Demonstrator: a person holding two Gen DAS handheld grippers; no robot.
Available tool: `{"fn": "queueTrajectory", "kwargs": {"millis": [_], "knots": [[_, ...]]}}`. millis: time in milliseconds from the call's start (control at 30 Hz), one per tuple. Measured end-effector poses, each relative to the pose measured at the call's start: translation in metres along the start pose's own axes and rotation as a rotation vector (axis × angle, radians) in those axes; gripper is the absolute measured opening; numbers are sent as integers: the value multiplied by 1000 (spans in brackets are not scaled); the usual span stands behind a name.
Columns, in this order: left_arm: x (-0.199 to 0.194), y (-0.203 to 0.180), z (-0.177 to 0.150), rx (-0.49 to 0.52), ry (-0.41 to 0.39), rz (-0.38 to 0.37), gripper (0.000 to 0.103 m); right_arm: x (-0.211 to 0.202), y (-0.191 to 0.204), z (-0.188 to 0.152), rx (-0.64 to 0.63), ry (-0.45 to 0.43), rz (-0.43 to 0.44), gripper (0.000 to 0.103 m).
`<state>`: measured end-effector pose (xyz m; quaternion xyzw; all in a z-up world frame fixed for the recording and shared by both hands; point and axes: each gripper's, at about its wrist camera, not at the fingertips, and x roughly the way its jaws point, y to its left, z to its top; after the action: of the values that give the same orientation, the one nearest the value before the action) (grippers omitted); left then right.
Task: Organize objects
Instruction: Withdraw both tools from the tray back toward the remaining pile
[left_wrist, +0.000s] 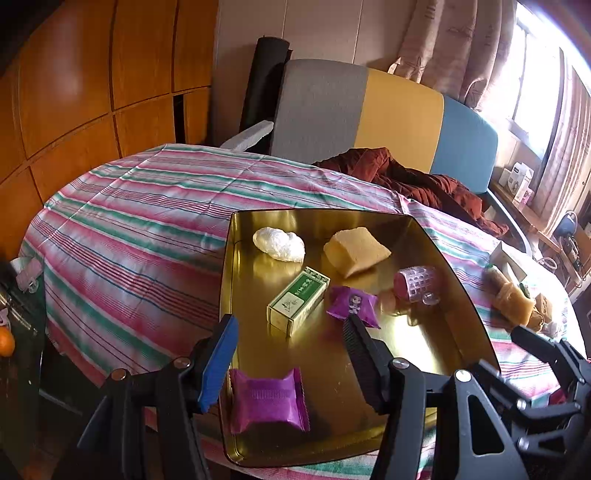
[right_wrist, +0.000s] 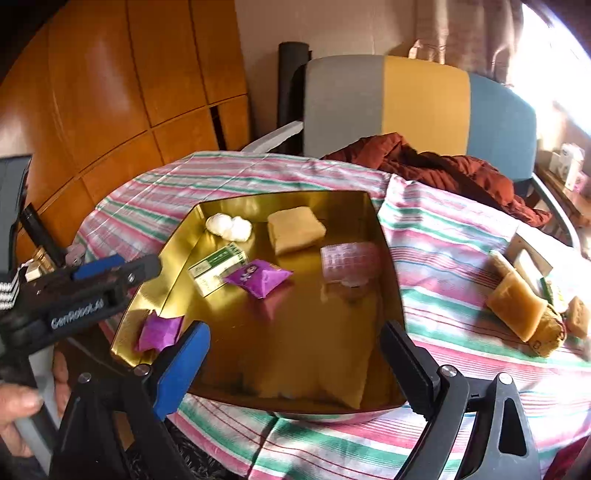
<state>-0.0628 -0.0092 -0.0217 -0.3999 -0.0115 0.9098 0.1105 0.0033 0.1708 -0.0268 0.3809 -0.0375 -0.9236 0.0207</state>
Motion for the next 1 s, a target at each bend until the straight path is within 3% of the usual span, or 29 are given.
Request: {"fn": "queueTrajectory", "kwargs": {"millis": [1000], "knots": [[-8,-66,-12,175,19,-38,60,-14,-59,-5,137,-64,-77,98]]}}
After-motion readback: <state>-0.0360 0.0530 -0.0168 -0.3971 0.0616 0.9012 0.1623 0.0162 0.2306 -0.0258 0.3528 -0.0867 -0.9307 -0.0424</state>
